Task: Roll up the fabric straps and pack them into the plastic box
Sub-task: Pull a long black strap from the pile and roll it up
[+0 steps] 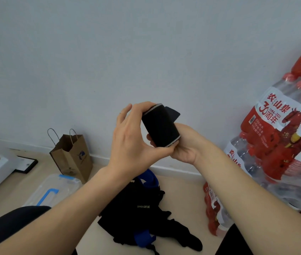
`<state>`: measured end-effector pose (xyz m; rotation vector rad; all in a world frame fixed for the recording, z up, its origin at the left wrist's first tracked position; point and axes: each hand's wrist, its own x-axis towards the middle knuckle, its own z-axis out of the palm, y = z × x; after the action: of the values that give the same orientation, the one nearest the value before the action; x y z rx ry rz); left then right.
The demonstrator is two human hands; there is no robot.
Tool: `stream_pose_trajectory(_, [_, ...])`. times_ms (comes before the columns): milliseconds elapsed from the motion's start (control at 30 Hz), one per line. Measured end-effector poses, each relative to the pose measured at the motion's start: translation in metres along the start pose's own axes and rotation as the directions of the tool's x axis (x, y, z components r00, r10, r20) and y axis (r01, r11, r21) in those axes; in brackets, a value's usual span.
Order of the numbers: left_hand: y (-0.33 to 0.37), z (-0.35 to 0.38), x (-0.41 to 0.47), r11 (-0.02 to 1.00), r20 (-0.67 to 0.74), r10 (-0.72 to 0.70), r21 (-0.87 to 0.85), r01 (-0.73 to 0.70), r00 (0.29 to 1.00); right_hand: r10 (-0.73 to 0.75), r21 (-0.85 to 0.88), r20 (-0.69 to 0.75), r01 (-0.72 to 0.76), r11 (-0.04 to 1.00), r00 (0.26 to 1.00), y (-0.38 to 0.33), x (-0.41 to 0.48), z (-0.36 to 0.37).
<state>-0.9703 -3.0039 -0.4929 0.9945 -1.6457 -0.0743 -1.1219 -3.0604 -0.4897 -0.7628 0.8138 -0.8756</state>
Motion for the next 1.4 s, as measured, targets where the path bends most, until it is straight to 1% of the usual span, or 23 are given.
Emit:
stream_pose_trajectory(133, [0.0,0.002,-0.001,0.999,0.06,-0.033,-0.01,0.034,0.998,0.084,-0.004,0.125,-0.085,0.996,0.989,-0.004,-0.006,0.003])
stream_pose_trajectory(200, [0.001,0.001,-0.001,1.0,0.106,-0.014,-0.014,0.016,0.994,0.078,-0.057,0.139,-0.071,0.996,0.987,-0.006,-0.007,0.001])
stream_pose_trajectory(267, [0.001,0.0,0.0,0.998,0.166,-0.023,-0.045,0.031,0.986,-0.003,-0.097,0.085,0.011,0.995,0.996,-0.009,-0.006,0.0])
stream_pose_trajectory(333, [0.0,-0.003,0.0,0.993,0.251,-0.1,-0.041,0.114,0.963,-0.165,-0.221,-0.01,0.158,0.962,0.986,-0.009,-0.001,-0.003])
stream_pose_trajectory(367, [-0.002,-0.004,0.001,0.985,0.295,-0.157,-0.026,0.172,0.942,-0.28,-0.362,-0.074,0.236,0.902,0.957,-0.008,0.002,-0.006])
stream_pose_trajectory(400, [-0.004,-0.005,0.001,0.969,0.337,-0.224,-0.02,0.245,0.914,-0.413,-0.532,-0.128,0.289,0.796,0.902,-0.008,0.005,-0.008])
stream_pose_trajectory(467, [-0.006,-0.007,0.005,0.882,0.427,-0.376,-0.107,0.458,0.823,-0.64,-0.785,-0.129,0.316,0.533,0.758,-0.009,0.008,-0.012])
stream_pose_trajectory(500, [-0.007,-0.007,0.007,0.793,0.474,-0.441,-0.193,0.578,0.762,-0.696,-0.843,-0.094,0.315,0.437,0.712,-0.009,0.008,-0.013])
stream_pose_trajectory(533, [-0.009,-0.006,0.009,0.692,0.508,-0.493,-0.264,0.672,0.706,-0.723,-0.876,-0.052,0.316,0.364,0.689,-0.008,0.007,-0.013])
stream_pose_trajectory(567, [-0.01,-0.005,0.01,0.625,0.523,-0.527,-0.295,0.722,0.67,-0.734,-0.898,-0.004,0.321,0.301,0.679,-0.006,0.006,-0.012])
stream_pose_trajectory(633, [-0.011,-0.005,0.012,0.582,0.516,-0.579,-0.279,0.763,0.631,-0.728,-0.91,0.095,0.355,0.212,0.679,0.002,0.005,-0.009])
stream_pose_trajectory(700, [-0.013,-0.006,0.014,0.577,0.535,-0.593,-0.239,0.781,0.602,-0.745,-0.903,0.151,0.397,0.164,0.65,0.007,0.005,-0.007])
stream_pose_trajectory(733, [-0.013,-0.006,0.015,0.58,0.55,-0.58,-0.237,0.779,0.6,-0.766,-0.898,0.13,0.402,0.179,0.63,0.008,0.005,-0.007])
stream_pose_trajectory(767, [-0.013,-0.007,0.015,0.583,0.558,-0.565,-0.251,0.773,0.608,-0.777,-0.885,0.065,0.396,0.246,0.627,0.007,0.006,-0.007])
stream_pose_trajectory(800, [-0.013,-0.007,0.015,0.586,0.553,-0.553,-0.275,0.762,0.624,-0.752,-0.852,-0.027,0.379,0.362,0.659,0.005,0.007,-0.007])
stream_pose_trajectory(833, [-0.013,-0.008,0.014,0.598,0.539,-0.541,-0.293,0.746,0.645,-0.677,-0.79,-0.108,0.35,0.503,0.728,0.004,0.007,-0.007])
stream_pose_trajectory(900, [-0.014,-0.007,0.013,0.64,0.518,-0.524,-0.284,0.714,0.676,-0.445,-0.623,-0.156,0.262,0.737,0.882,0.004,0.007,-0.007])
stream_pose_trajectory(967, [-0.017,-0.006,0.012,0.681,0.512,-0.527,-0.224,0.697,0.679,-0.25,-0.455,-0.118,0.171,0.874,0.961,0.005,0.004,-0.006])
stream_pose_trajectory(1000, [-0.018,-0.006,0.011,0.701,0.508,-0.531,-0.185,0.688,0.678,-0.186,-0.397,-0.093,0.135,0.908,0.978,0.005,0.002,-0.006])
stream_pose_trajectory(1067, [-0.021,-0.007,0.01,0.724,0.507,-0.537,-0.134,0.677,0.675,-0.145,-0.36,-0.077,0.108,0.927,0.986,0.005,0.0,-0.006])
stream_pose_trajectory(1267, [-0.022,0.0,0.01,0.709,0.461,-0.551,-0.18,0.682,0.695,-0.283,-0.35,-0.162,0.213,0.912,0.946,0.009,-0.001,0.006])
stream_pose_trajectory(1333, [-0.022,0.001,0.011,0.695,0.433,-0.566,-0.209,0.688,0.702,-0.3,-0.311,-0.193,0.232,0.922,0.934,0.014,0.0,0.013])
stream_pose_trajectory(1400, [-0.022,0.003,0.011,0.738,0.396,-0.55,-0.182,0.65,0.735,-0.276,-0.279,-0.202,0.215,0.936,0.94,0.018,0.001,0.02])
